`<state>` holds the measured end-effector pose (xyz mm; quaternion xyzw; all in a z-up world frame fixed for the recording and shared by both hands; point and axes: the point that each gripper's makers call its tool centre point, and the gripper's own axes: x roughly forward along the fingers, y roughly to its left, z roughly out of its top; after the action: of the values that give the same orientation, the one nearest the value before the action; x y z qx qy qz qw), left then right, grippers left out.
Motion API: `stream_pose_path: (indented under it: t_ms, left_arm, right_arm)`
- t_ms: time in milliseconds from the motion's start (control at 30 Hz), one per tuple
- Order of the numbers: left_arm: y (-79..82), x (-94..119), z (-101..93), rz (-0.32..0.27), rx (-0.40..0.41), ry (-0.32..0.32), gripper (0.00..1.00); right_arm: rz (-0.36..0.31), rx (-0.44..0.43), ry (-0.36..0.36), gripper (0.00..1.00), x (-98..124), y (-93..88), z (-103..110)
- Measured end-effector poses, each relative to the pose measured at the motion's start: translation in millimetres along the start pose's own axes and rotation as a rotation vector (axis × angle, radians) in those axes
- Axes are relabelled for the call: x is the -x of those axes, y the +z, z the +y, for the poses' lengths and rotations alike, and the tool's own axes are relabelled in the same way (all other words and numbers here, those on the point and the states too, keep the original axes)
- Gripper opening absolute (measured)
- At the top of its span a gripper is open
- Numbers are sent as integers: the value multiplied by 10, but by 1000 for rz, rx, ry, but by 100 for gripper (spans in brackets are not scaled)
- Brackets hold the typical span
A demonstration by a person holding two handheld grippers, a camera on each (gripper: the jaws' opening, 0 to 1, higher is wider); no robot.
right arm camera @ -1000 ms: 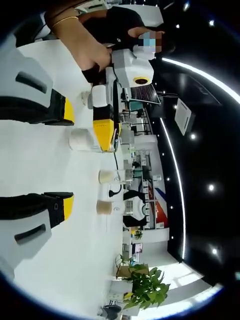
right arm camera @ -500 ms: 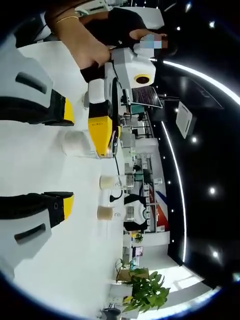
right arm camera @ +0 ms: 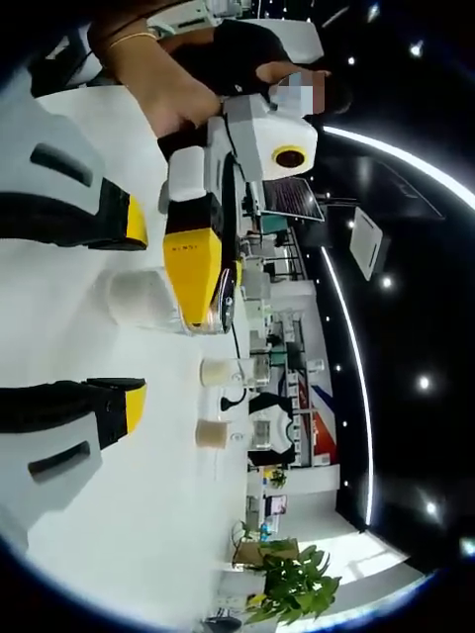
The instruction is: Rotate the seasoning bottle until the label or dispensing opening points toward the visible target arrow and the bottle remains upright within the marked orientation range
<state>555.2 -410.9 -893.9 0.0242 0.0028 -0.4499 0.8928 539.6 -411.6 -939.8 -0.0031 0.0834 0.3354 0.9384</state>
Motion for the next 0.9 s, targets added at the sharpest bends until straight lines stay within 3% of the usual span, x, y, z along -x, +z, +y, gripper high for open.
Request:
stream_pose_path:
  t_ms: [367, 533, 900]
  left_arm:
    - [67, -17, -171, 4, -35, -57, 33]
    - [28, -47, -247, 35, -70, -74, 33]
    - [122, -55, -374, 7, -64, -120, 33]
  right_arm:
    - [3, 0, 7, 49, 5, -20, 18]
    - [8, -2, 10, 47, 9, -37, 28]
    - [7, -6, 10, 46, 35, -40, 36]
